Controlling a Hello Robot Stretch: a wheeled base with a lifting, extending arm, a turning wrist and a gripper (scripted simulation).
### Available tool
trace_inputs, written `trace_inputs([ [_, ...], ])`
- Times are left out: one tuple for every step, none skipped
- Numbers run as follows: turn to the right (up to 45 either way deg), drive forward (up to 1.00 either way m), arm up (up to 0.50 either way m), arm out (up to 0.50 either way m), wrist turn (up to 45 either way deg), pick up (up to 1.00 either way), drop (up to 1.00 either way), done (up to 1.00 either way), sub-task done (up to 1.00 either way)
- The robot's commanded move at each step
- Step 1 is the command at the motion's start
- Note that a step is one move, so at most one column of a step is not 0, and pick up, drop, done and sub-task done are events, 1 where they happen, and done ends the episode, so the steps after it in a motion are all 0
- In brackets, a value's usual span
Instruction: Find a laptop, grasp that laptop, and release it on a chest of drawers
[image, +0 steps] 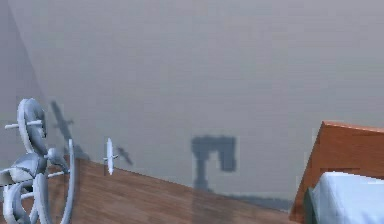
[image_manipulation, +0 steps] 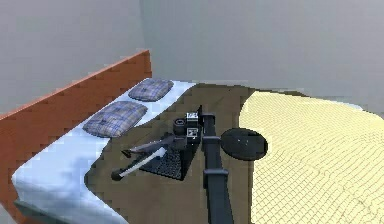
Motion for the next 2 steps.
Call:
trace_inputs([
  [0.0, 0.00, 0.00, 0.00, 45.0, 0.00, 0.00, 0.00, 0.00],
  [0.0, 0.00, 0.00, 0.00, 42.0, 0.00, 0.00, 0.00, 0.00],
])
